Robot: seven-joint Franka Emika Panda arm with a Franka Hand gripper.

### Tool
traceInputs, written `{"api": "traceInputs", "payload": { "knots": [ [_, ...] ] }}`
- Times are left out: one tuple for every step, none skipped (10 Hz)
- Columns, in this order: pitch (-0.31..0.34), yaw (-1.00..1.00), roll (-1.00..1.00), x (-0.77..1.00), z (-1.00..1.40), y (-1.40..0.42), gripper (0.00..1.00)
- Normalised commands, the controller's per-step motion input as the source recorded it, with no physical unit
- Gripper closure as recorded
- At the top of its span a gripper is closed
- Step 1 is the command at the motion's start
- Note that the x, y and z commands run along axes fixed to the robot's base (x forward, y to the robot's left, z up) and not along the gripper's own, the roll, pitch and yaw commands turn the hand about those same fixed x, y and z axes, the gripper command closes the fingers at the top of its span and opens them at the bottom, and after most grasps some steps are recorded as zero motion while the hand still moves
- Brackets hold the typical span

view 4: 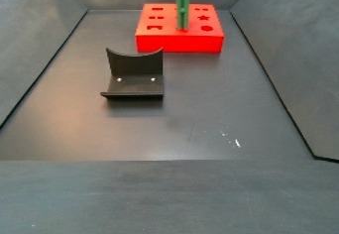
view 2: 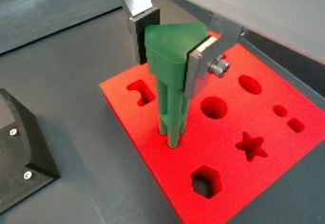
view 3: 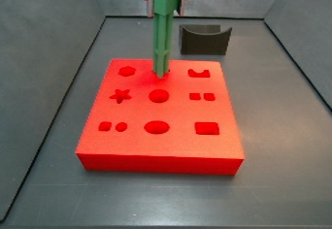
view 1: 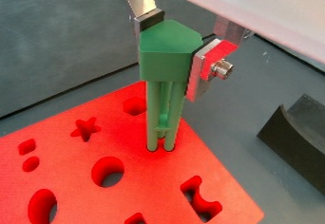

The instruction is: Insert the 3 prong object.

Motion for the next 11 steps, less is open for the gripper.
{"api": "traceInputs", "payload": {
  "knots": [
    [-0.056, 0.00, 0.00, 0.00, -0.20, 0.01, 1.00],
    [-0.044, 0.00, 0.04, 0.00, -0.26, 0.00, 1.00],
    [-0.030, 0.00, 0.03, 0.00, -0.26, 0.00, 1.00],
    [-0.046, 0.00, 0.04, 0.00, -0.22, 0.00, 1.00],
    [-0.059, 0.00, 0.03, 0.00, -0.22, 0.00, 1.00],
    [-0.059, 0.00, 0.01, 0.00, -0.27, 0.00, 1.00],
    [-0.071, -0.01, 0.02, 0.00, -0.35, 0.00, 1.00],
    [-0.089, -0.03, 0.02, 0.00, -0.45, 0.00, 1.00],
    [-0.077, -0.02, 0.02, 0.00, -0.43, 0.00, 1.00],
    [-0.067, -0.02, 0.02, 0.00, -0.42, -0.01, 1.00],
    [-0.043, -0.02, 0.04, 0.00, -0.35, -0.03, 1.00]
  ]
}}
